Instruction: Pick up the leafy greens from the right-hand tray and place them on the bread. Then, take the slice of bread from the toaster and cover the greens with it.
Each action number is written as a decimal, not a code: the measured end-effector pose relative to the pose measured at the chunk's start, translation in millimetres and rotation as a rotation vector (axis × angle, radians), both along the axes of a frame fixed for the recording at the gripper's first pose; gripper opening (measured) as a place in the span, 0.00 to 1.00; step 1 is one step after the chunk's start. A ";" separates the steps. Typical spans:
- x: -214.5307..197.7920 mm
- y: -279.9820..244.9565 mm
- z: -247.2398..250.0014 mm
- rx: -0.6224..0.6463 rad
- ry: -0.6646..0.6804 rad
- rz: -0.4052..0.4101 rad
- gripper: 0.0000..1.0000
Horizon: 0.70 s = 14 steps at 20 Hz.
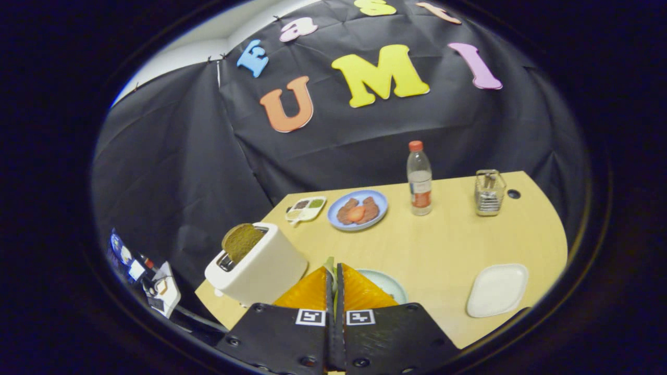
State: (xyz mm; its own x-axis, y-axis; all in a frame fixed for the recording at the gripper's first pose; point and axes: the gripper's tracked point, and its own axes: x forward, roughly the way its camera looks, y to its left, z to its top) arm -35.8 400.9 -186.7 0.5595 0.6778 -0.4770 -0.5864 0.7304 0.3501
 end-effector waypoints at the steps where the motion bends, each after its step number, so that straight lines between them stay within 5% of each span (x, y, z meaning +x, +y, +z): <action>1: -4.8 15.0 -5.5 0.013 0.021 0.011 0.00; 6: -7.2 51.0 -42.7 0.053 0.124 0.004 0.00; 14: 29.3 9.4 -98.3 -0.055 0.146 -0.102 0.00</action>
